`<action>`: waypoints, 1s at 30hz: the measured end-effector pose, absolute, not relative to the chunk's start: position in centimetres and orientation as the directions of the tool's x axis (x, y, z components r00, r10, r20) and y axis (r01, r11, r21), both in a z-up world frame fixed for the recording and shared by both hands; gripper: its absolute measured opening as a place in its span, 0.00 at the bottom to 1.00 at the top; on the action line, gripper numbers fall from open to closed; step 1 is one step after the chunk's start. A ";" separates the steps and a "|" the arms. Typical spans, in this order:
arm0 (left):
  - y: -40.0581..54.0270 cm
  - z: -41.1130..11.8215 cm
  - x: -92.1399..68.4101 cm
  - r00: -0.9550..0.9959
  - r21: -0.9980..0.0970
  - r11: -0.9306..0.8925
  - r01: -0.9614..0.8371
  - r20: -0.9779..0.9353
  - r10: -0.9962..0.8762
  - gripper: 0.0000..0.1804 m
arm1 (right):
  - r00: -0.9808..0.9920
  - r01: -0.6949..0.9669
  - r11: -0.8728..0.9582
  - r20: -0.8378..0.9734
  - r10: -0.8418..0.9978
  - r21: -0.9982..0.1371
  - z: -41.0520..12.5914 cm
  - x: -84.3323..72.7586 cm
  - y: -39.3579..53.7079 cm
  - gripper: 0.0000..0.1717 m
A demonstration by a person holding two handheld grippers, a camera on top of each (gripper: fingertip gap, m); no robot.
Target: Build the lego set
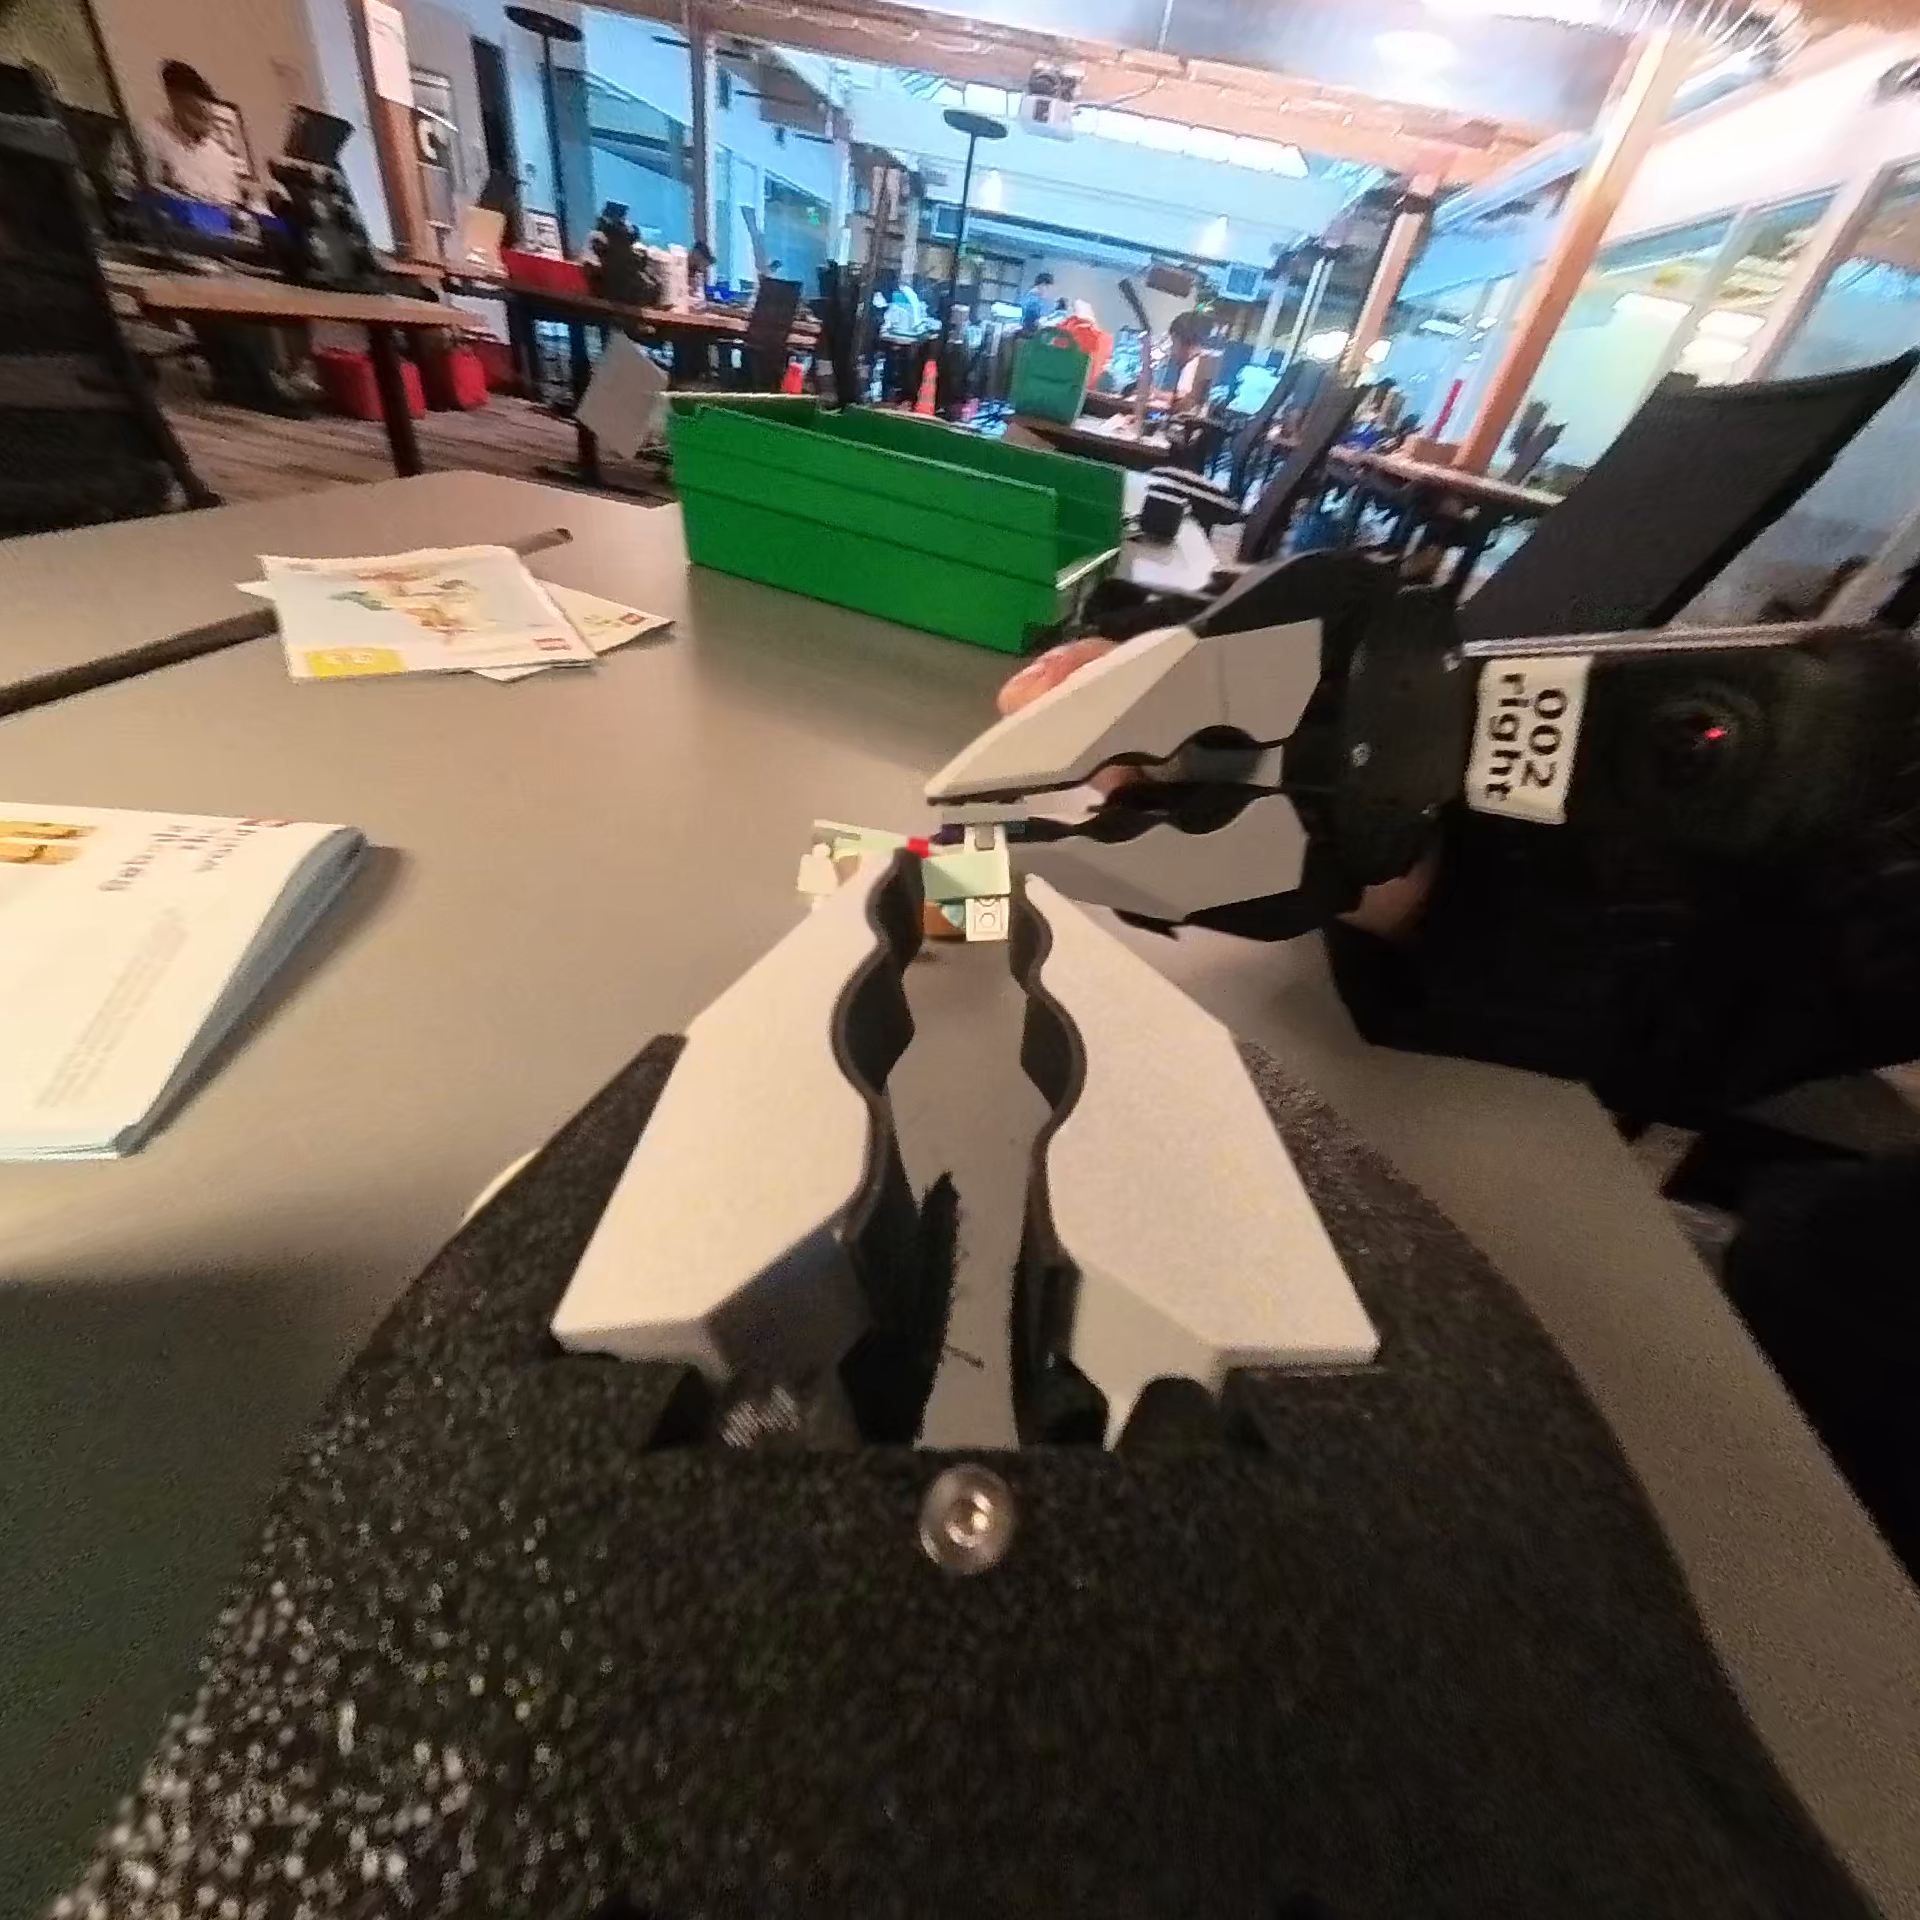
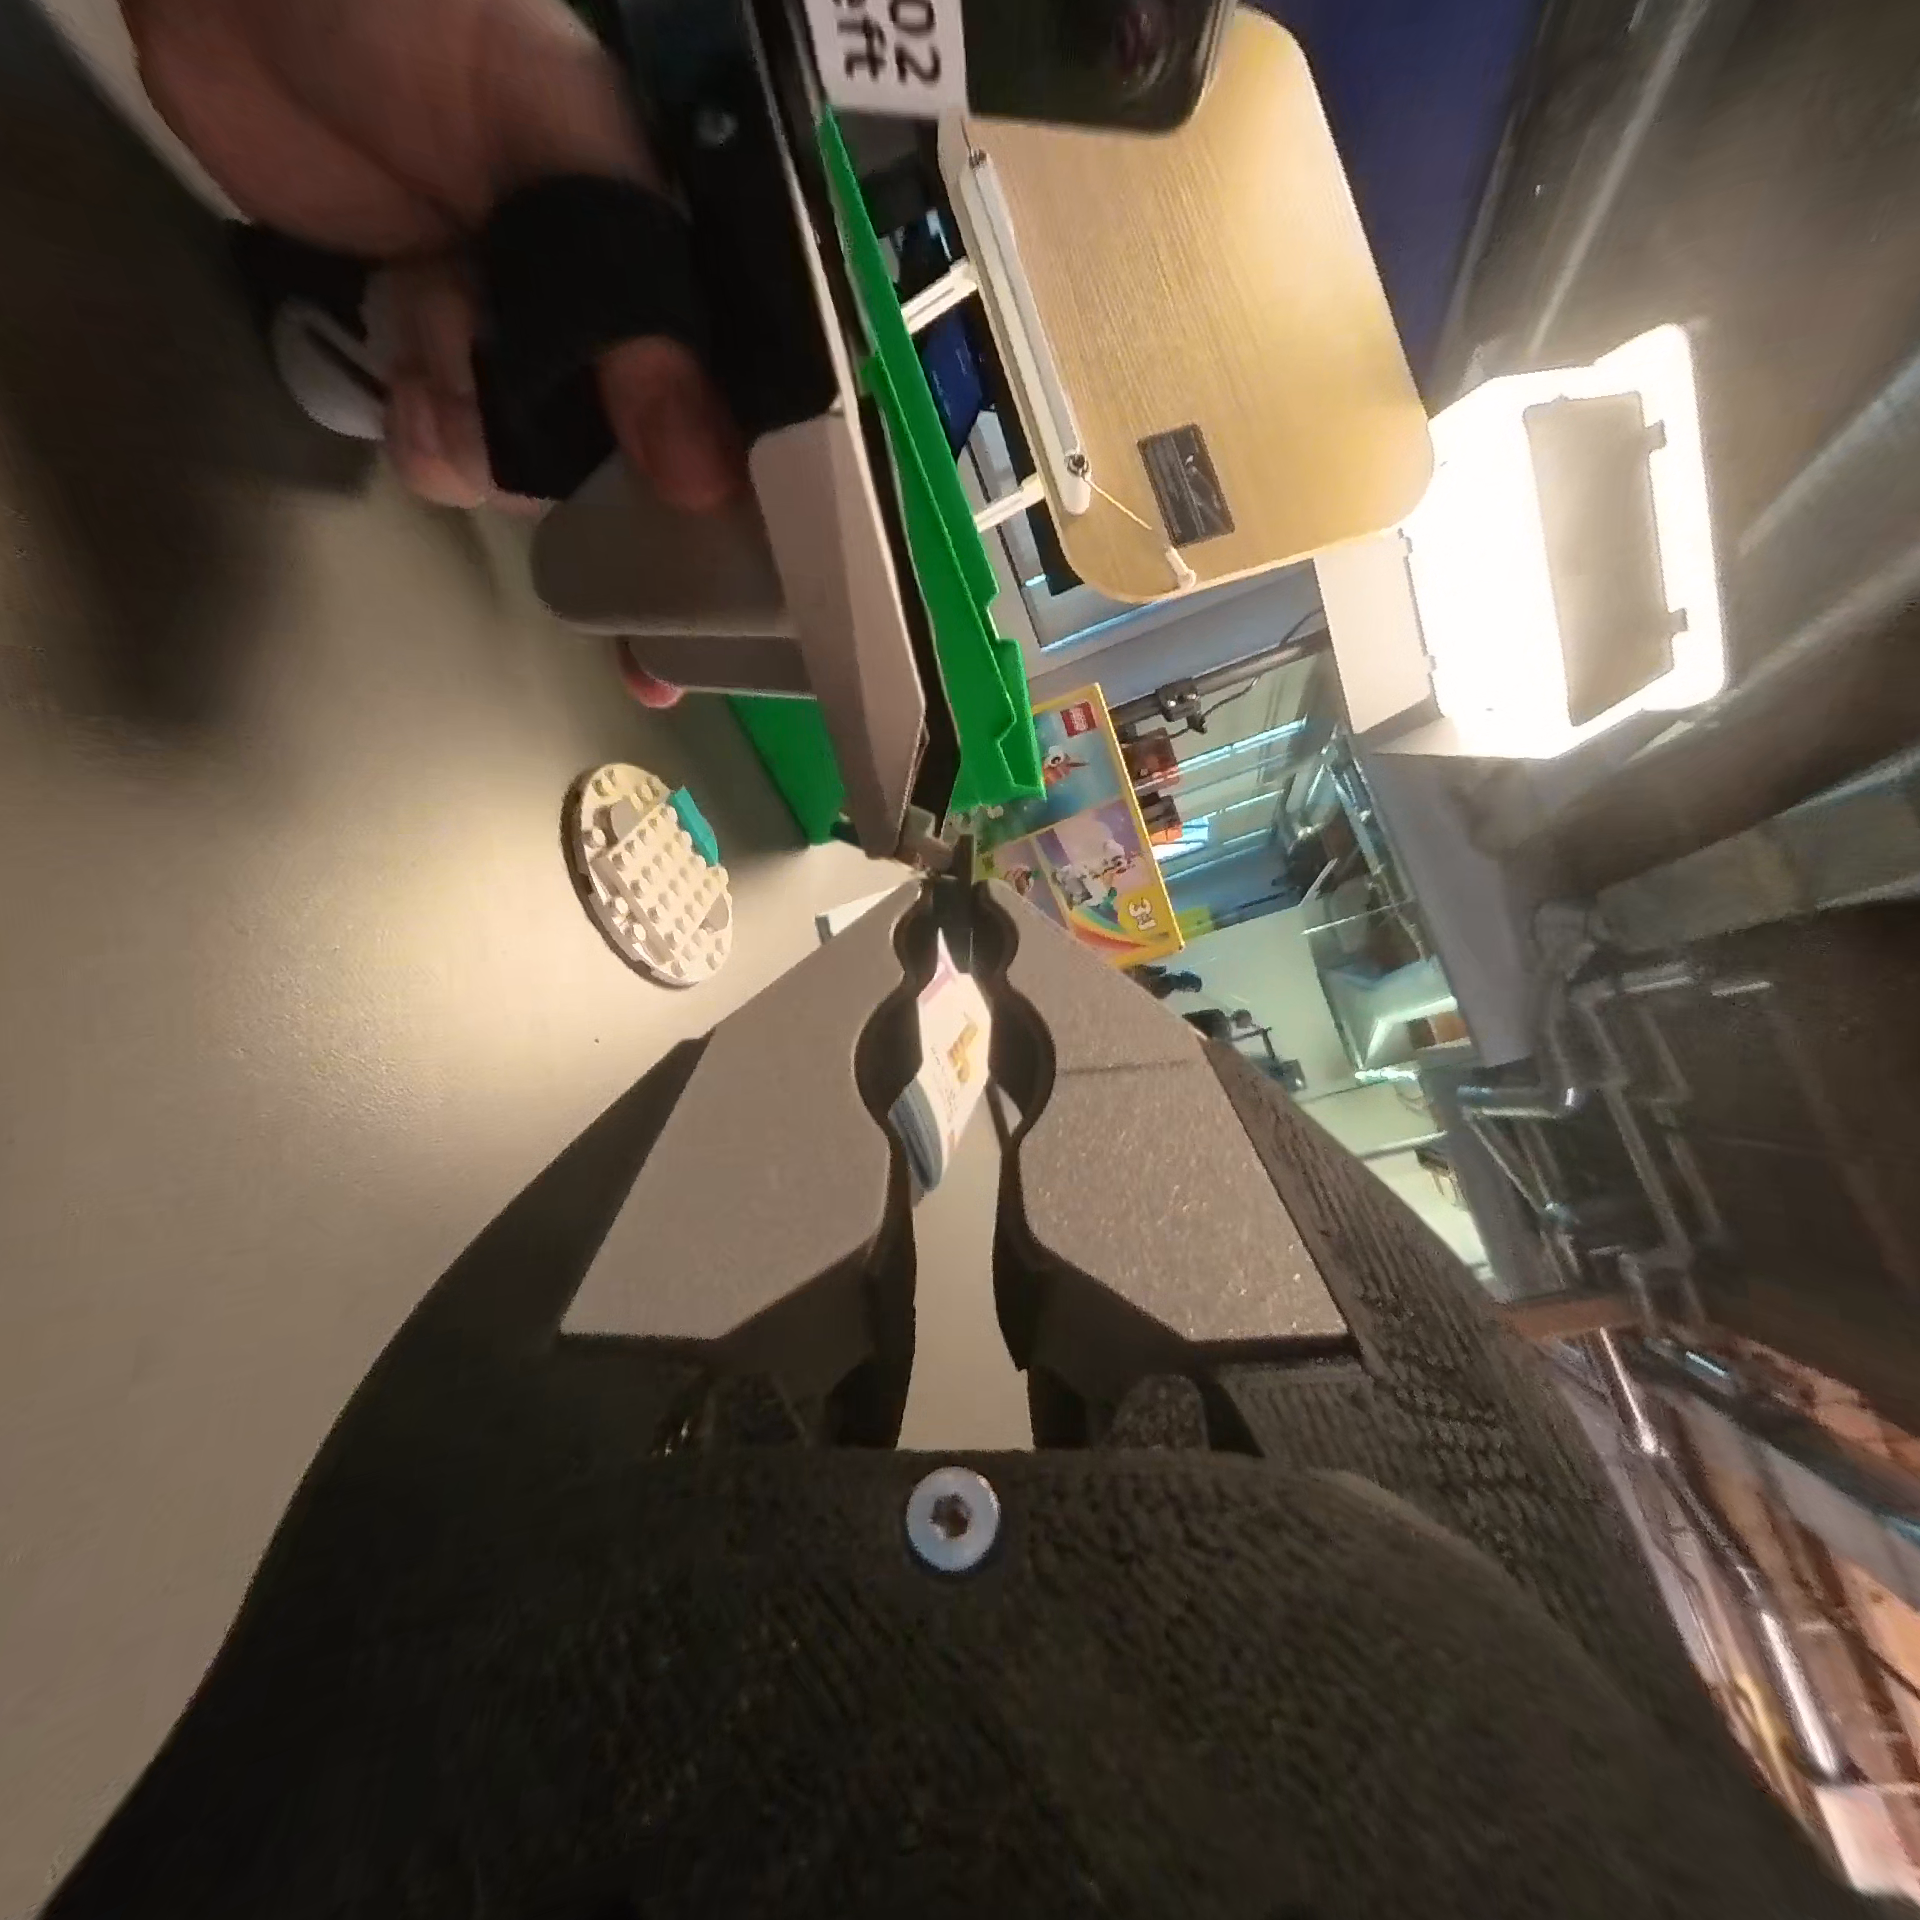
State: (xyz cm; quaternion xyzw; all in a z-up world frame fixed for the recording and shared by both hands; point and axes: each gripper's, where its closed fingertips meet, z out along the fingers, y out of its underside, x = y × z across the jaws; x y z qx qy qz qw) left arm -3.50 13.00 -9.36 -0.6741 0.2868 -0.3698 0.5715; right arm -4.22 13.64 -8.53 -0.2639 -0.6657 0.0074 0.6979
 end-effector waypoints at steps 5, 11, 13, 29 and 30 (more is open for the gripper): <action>11.5 -8.5 -3.4 0.371 -0.934 -0.320 0.161 0.357 -0.857 0.07 | 0.105 0.229 0.863 0.893 0.438 -0.450 -7.7 -4.1 12.1 0.02; 11.2 -7.8 -3.5 0.316 -0.918 -0.332 0.218 0.388 -0.866 0.07 | 0.114 0.116 0.739 0.748 0.654 -0.663 -6.9 -4.1 11.5 0.03; 11.9 -7.4 -3.8 0.404 -0.947 -0.233 0.219 0.306 -0.862 0.07 | 0.120 0.064 0.576 0.579 0.806 -0.815 -6.5 -3.9 12.1 0.06; 11.5 -6.7 -2.9 0.463 -0.984 -0.051 0.174 0.127 -0.877 0.07 | -0.248 -0.071 -0.238 -0.214 0.945 -0.969 -5.7 -3.8 10.8 0.12; 11.5 -6.7 -3.0 0.468 -0.984 -0.046 0.173 0.123 -0.875 0.07 | -0.250 -0.078 -0.245 -0.219 0.943 -0.966 -5.7 -3.8 10.8 0.12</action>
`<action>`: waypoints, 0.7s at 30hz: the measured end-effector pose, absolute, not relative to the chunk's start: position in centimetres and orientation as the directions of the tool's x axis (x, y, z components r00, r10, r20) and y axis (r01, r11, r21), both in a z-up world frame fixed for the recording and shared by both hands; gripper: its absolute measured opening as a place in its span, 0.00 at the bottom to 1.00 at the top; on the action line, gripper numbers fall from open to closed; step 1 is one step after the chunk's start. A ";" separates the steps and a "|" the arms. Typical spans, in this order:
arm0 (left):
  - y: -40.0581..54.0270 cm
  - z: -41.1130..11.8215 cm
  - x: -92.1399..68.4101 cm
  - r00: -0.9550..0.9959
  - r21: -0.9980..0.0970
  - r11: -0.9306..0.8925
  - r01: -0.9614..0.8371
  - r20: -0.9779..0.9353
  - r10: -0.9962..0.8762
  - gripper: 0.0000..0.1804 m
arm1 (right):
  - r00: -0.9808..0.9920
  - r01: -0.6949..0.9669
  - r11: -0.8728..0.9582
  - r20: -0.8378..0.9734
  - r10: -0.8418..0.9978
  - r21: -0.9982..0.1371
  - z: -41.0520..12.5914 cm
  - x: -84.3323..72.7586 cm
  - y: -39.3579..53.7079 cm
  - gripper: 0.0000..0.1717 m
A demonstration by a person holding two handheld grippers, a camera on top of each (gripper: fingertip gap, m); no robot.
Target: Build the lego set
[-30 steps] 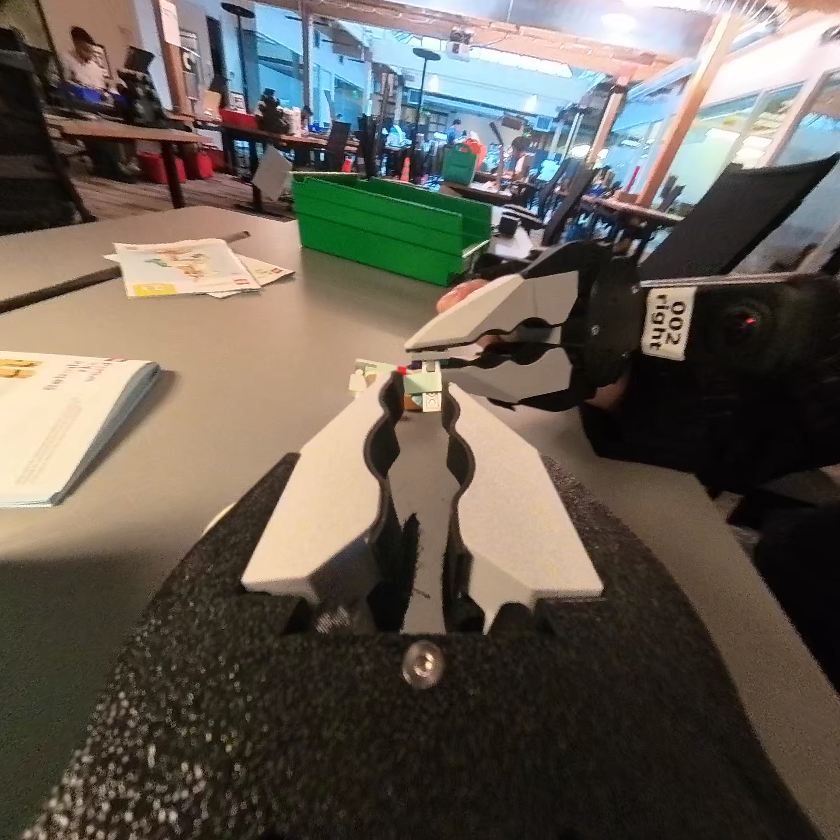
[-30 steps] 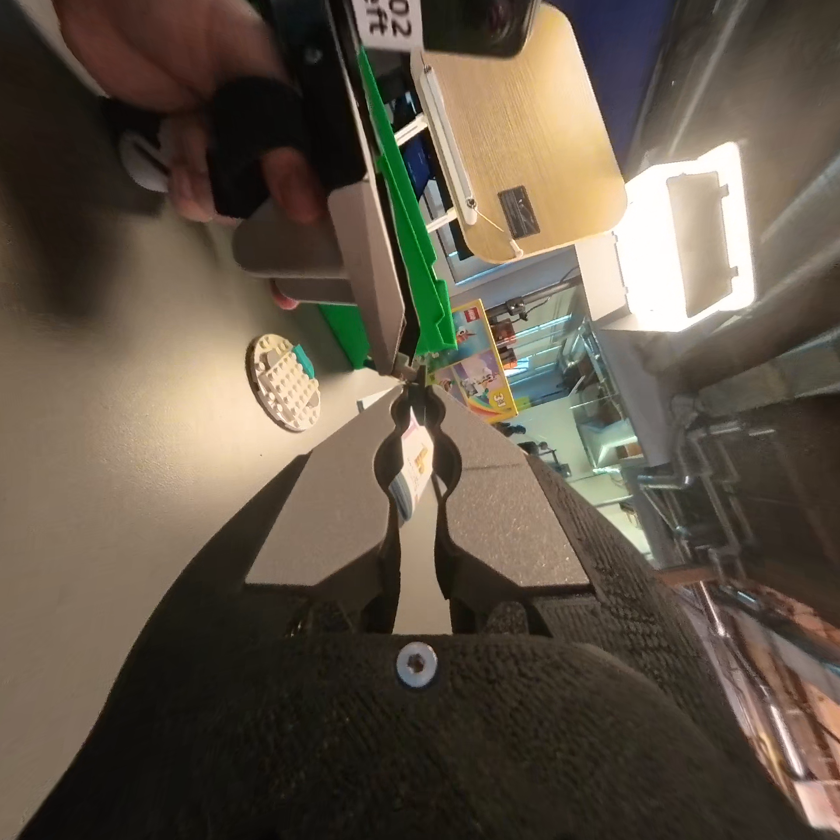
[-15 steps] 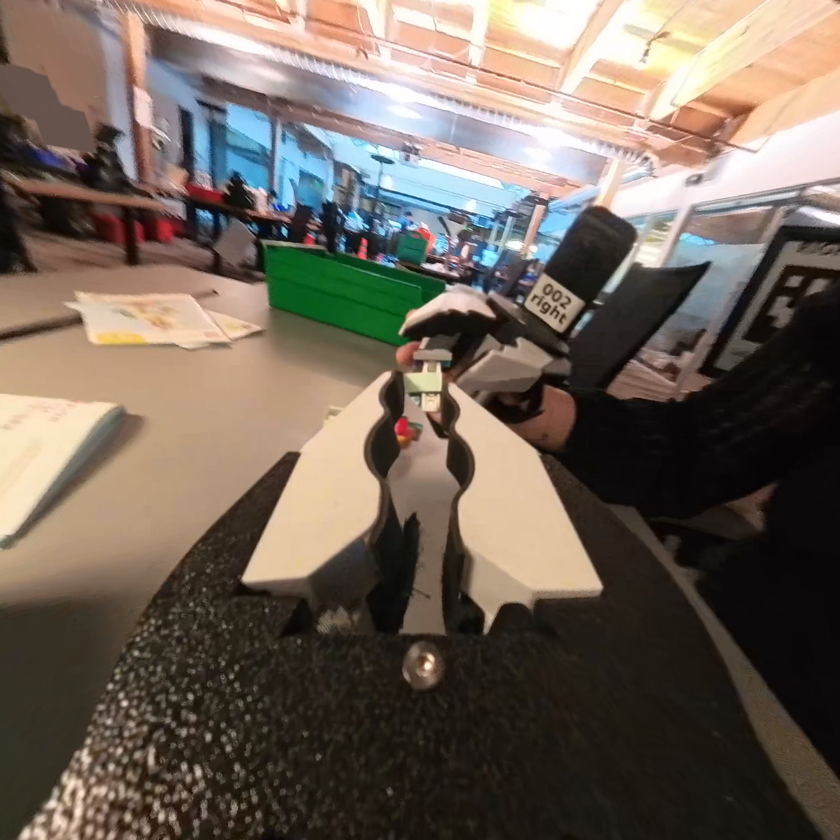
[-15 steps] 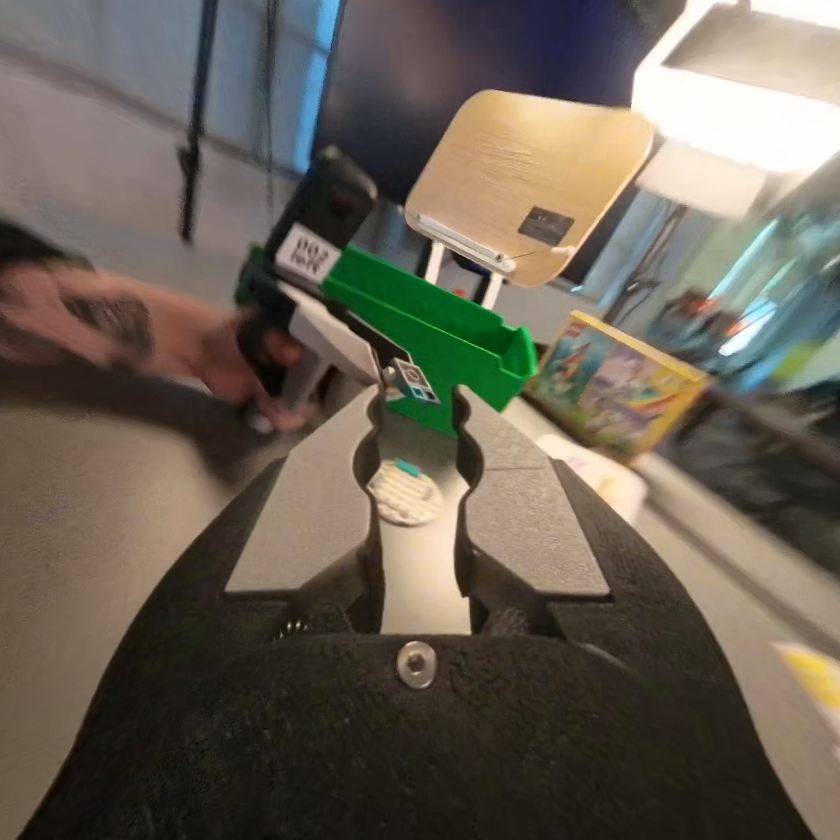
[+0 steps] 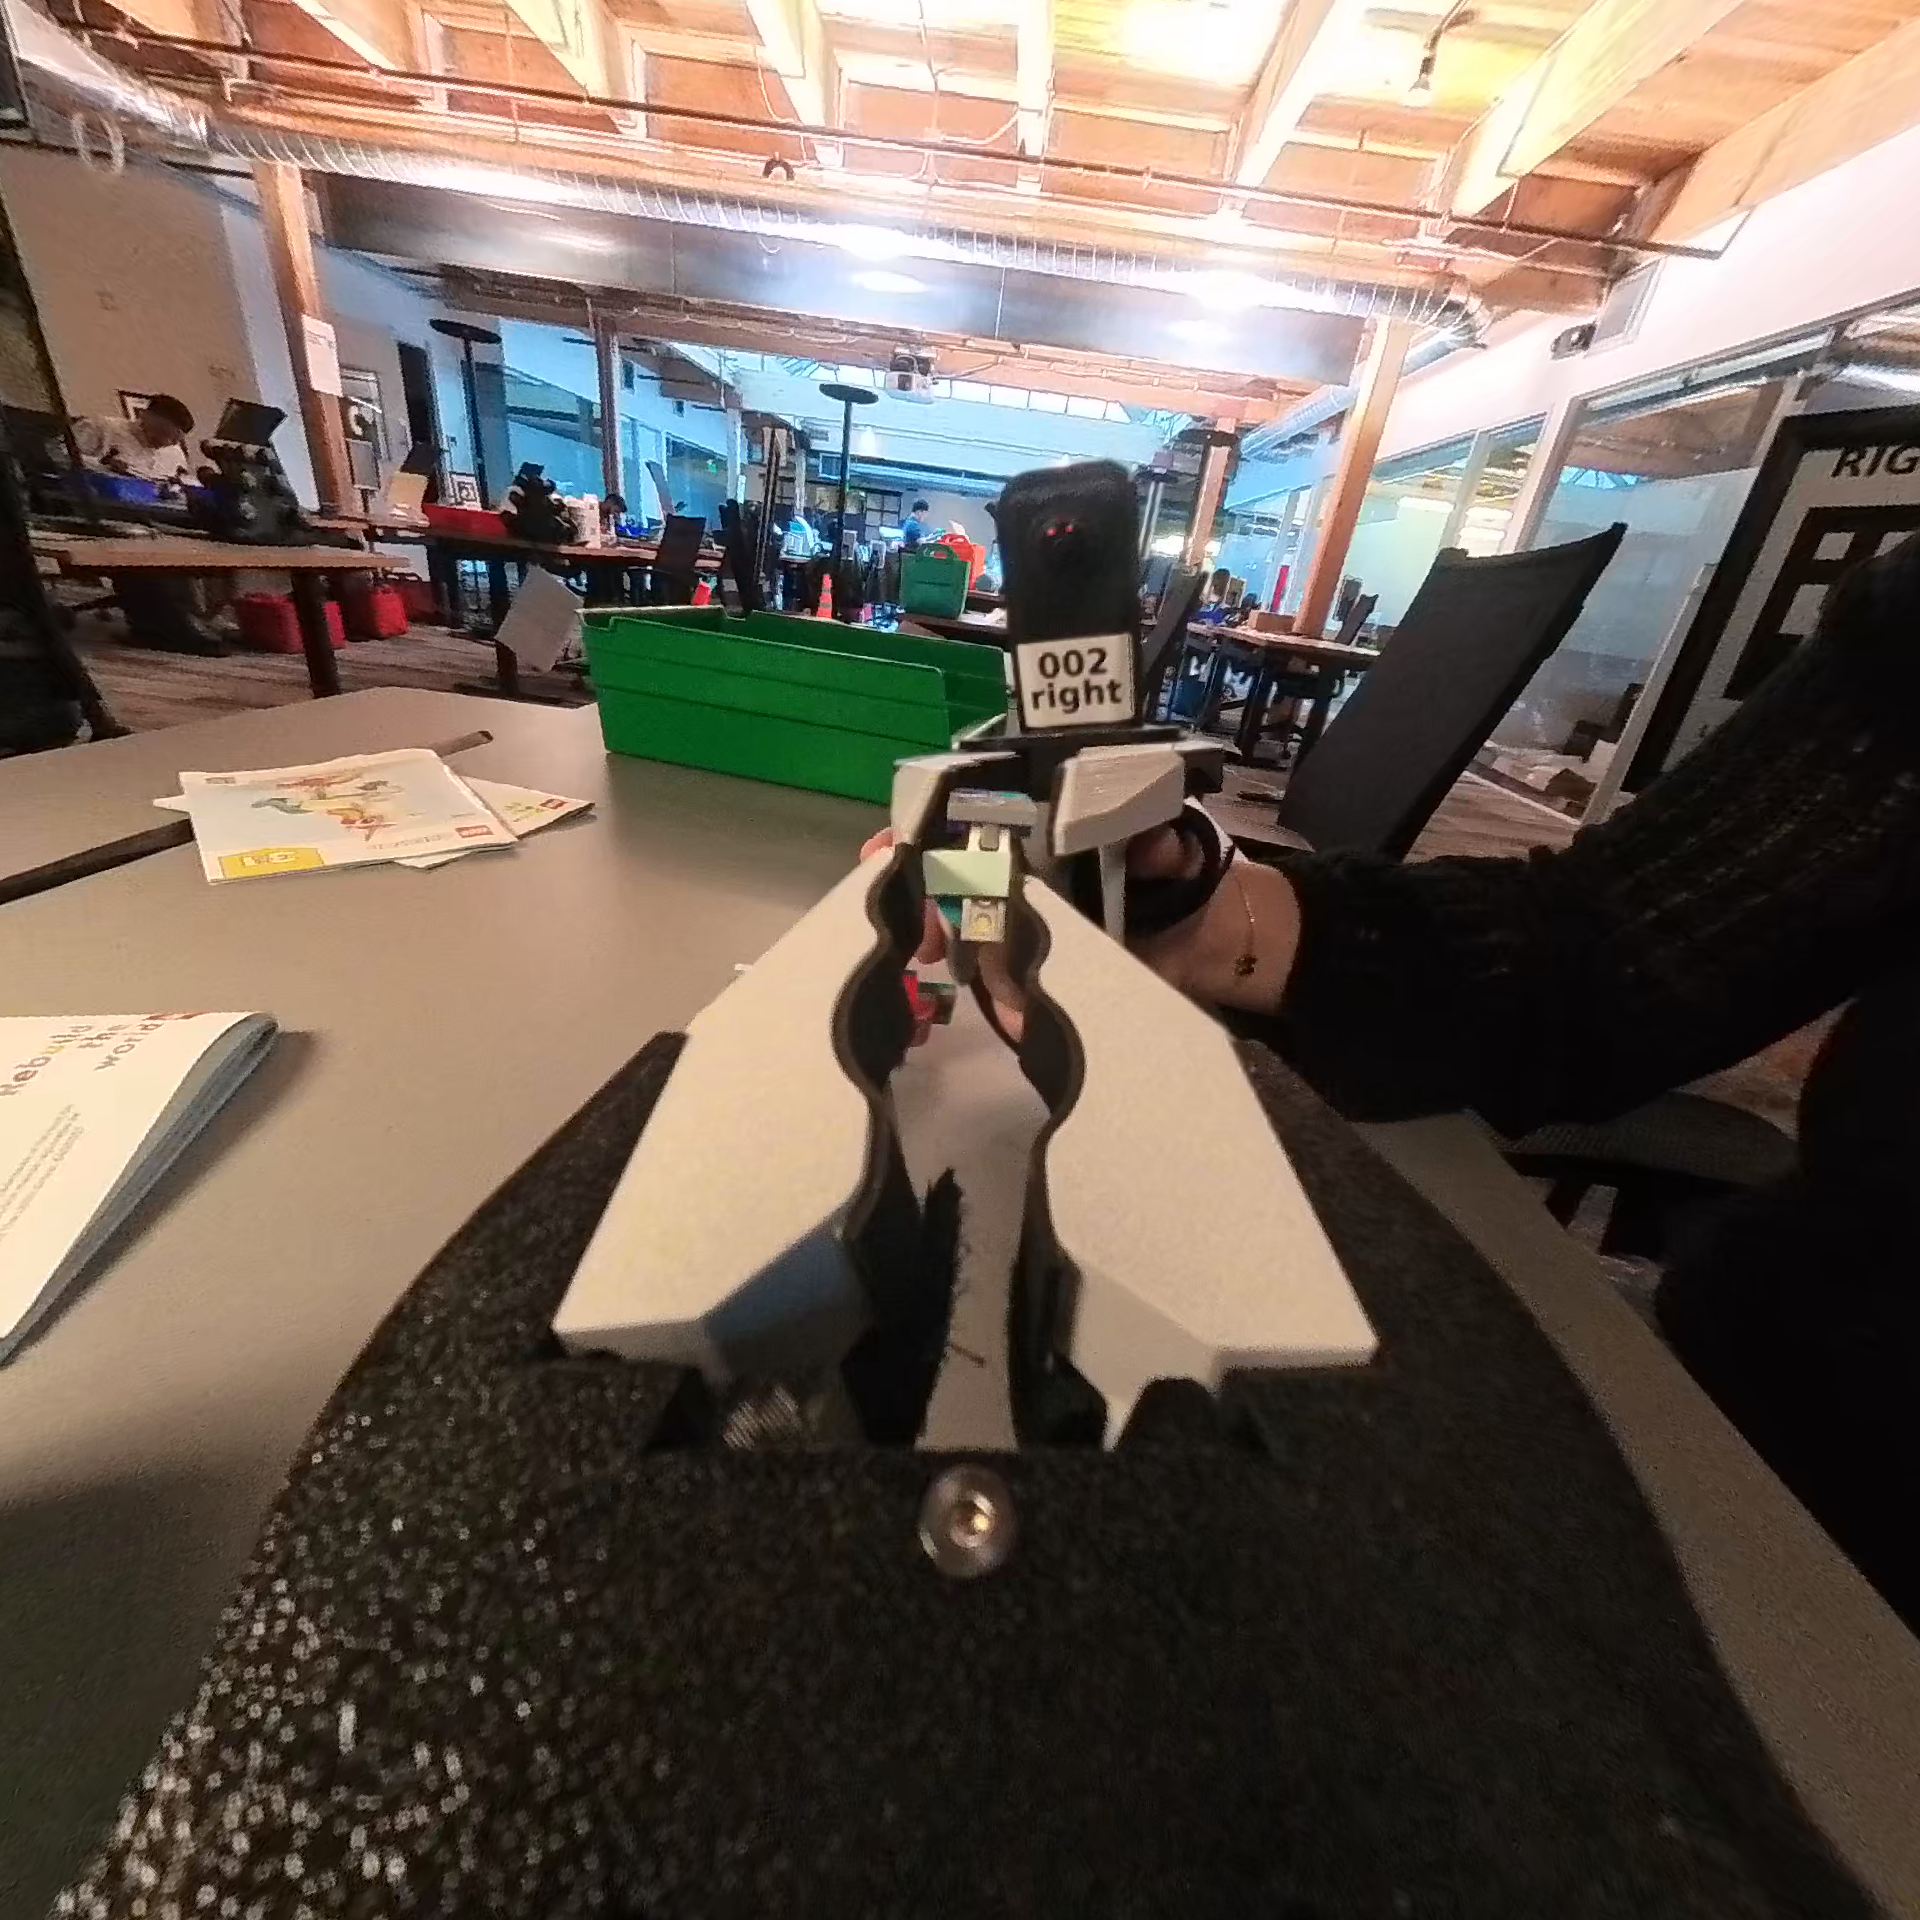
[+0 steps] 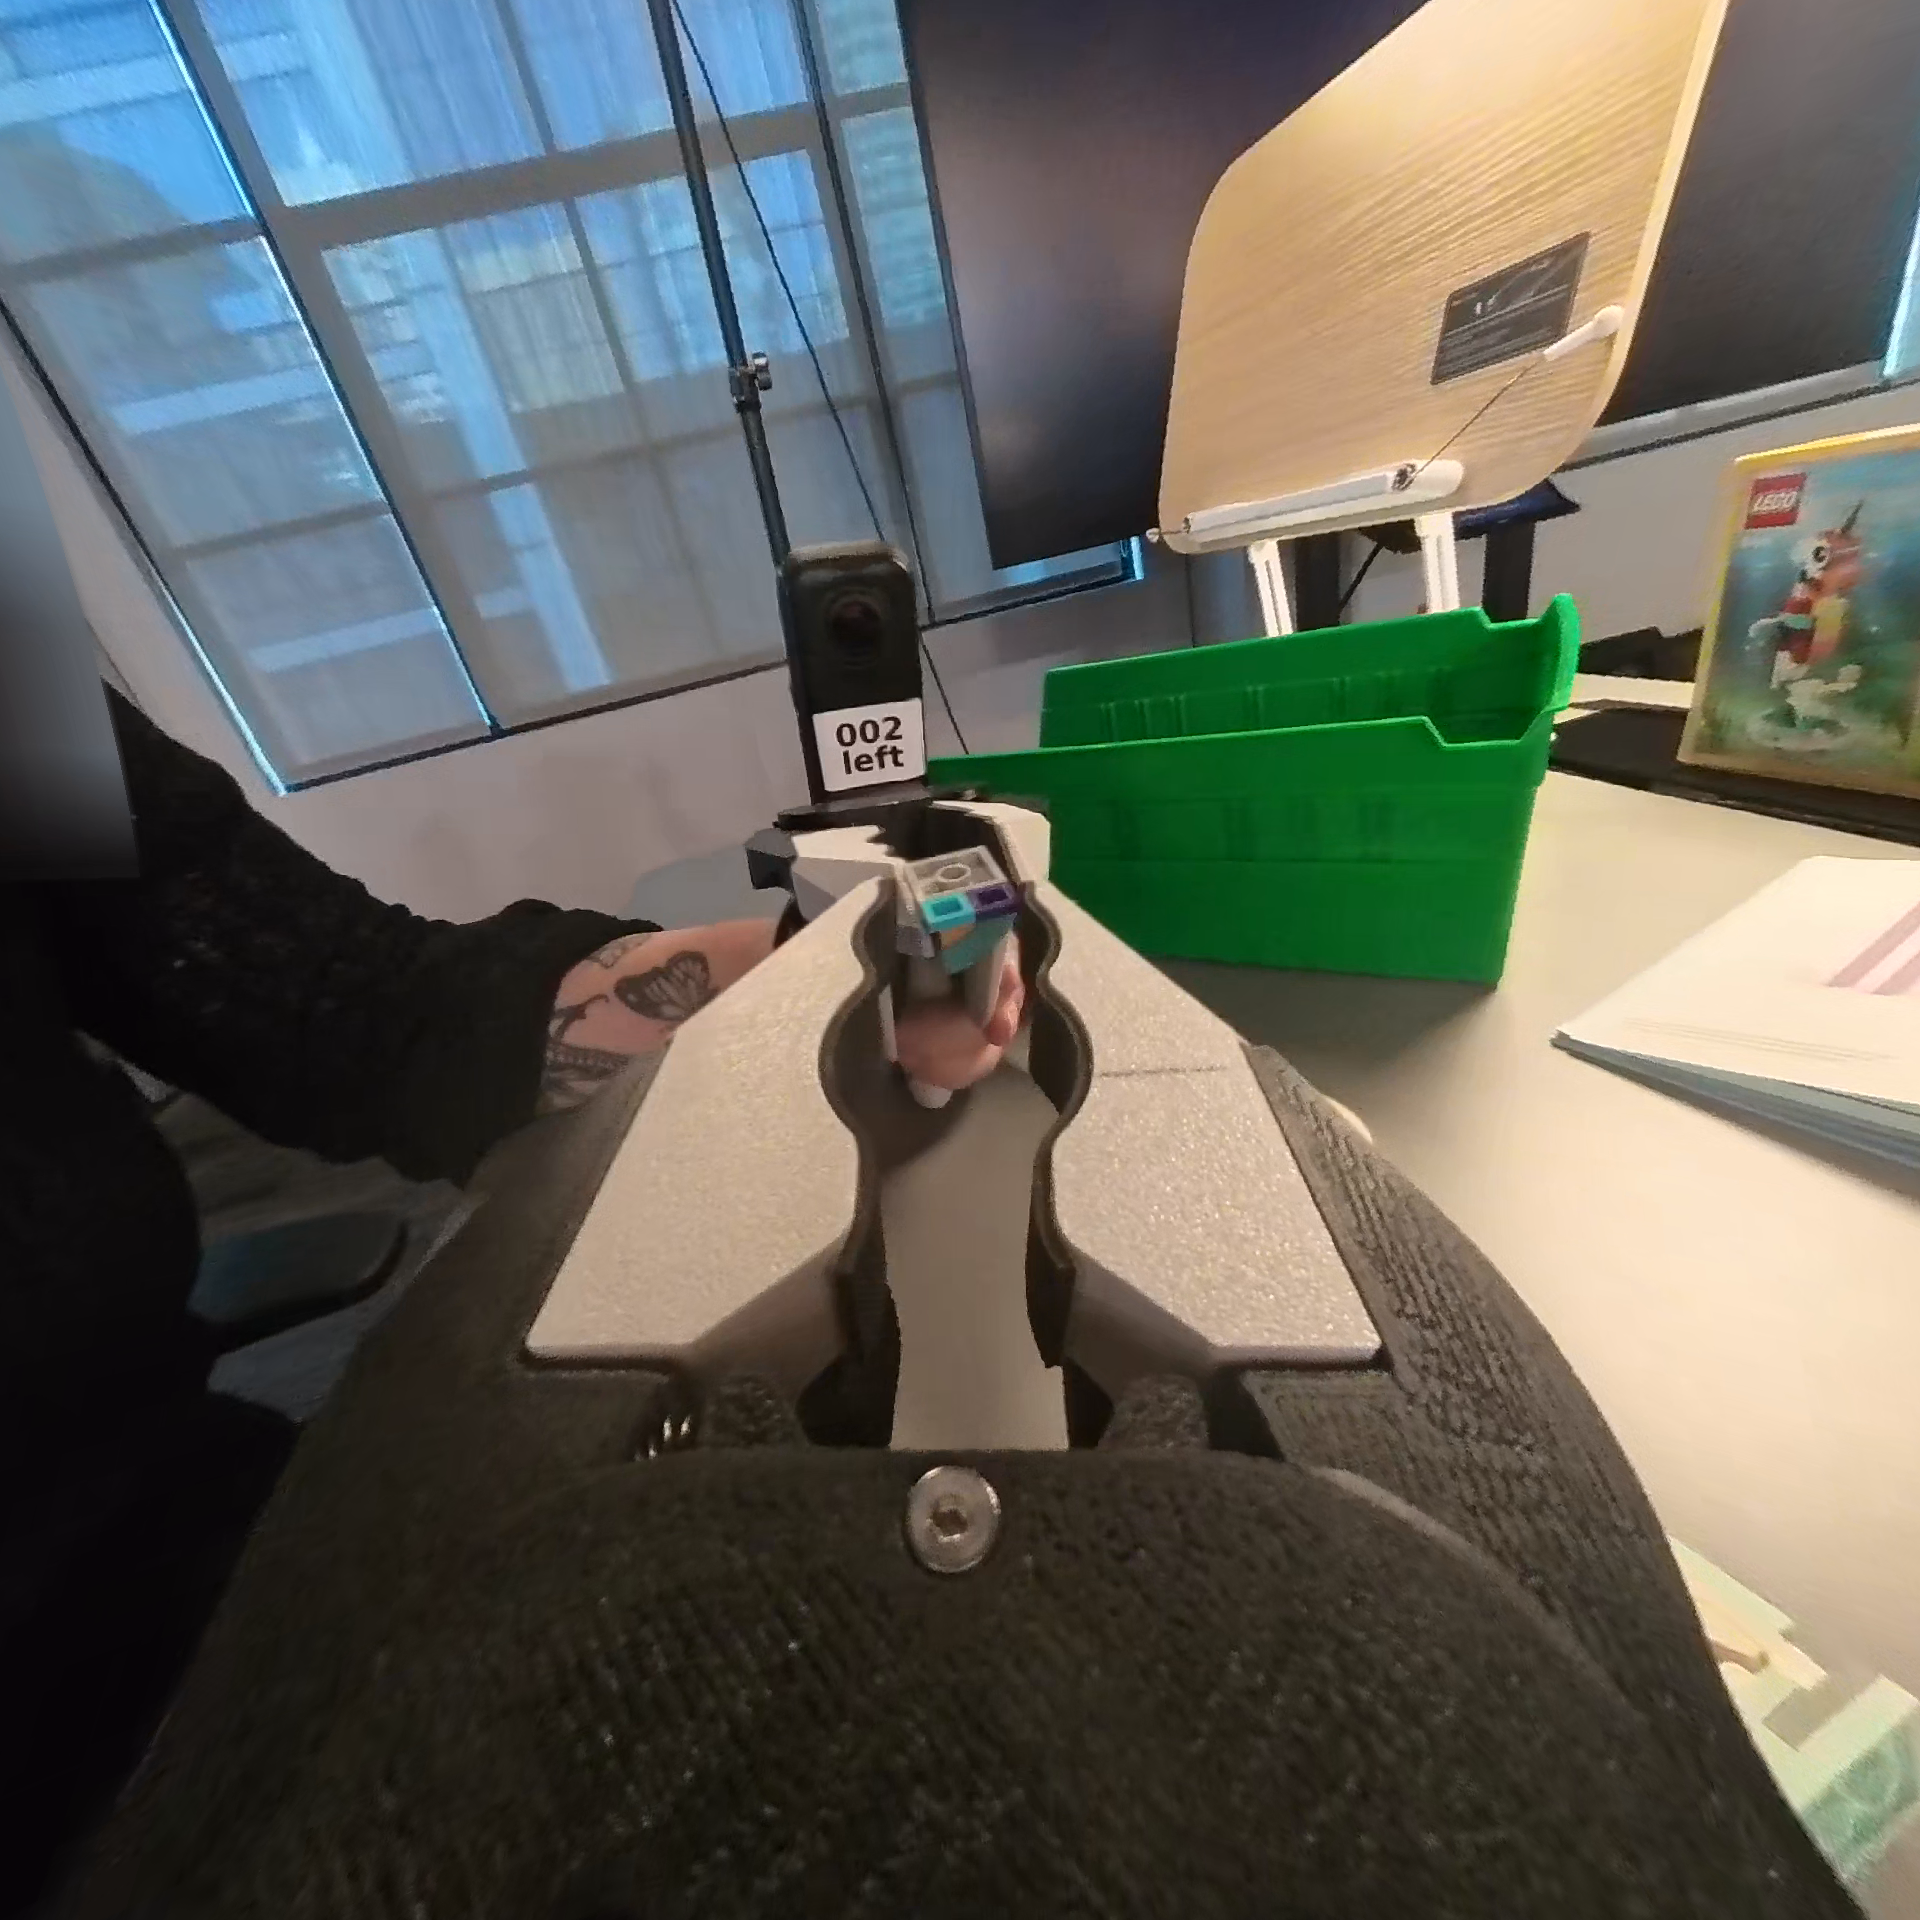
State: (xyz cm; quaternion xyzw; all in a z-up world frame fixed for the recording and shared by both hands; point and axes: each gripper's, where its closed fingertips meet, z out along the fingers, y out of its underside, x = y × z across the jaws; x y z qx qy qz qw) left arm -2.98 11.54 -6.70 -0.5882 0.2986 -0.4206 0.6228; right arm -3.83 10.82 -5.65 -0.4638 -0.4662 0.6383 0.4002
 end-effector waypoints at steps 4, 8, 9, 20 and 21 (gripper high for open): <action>11.8 -6.9 -3.1 0.491 -0.988 -0.036 0.152 0.107 -0.864 0.07 | -0.255 -0.090 -0.292 -0.262 0.931 -0.952 -5.5 -4.0 11.0 0.16; 11.8 -7.0 -3.0 0.495 -0.988 -0.031 0.148 0.101 -0.863 0.07 | -0.208 -0.119 -0.256 -0.228 0.951 -0.959 -5.4 -4.1 11.4 0.14; 11.7 -6.9 -2.9 0.484 -0.987 -0.036 0.156 0.108 -0.868 0.07 | -0.210 -0.124 -0.245 -0.216 0.953 -0.962 -5.3 -4.1 11.2 0.13; 11.4 -6.2 -2.7 0.447 -0.975 -0.056 0.213 0.149 -0.882 0.07 | -0.158 -0.184 -0.072 -0.043 0.986 -0.980 -5.0 -4.0 10.9 0.11; 11.4 -6.2 -2.7 0.447 -0.975 -0.058 0.215 0.151 -0.882 0.07 | -0.136 -0.192 -0.034 -0.007 0.991 -0.981 -4.9 -4.0 10.9 0.11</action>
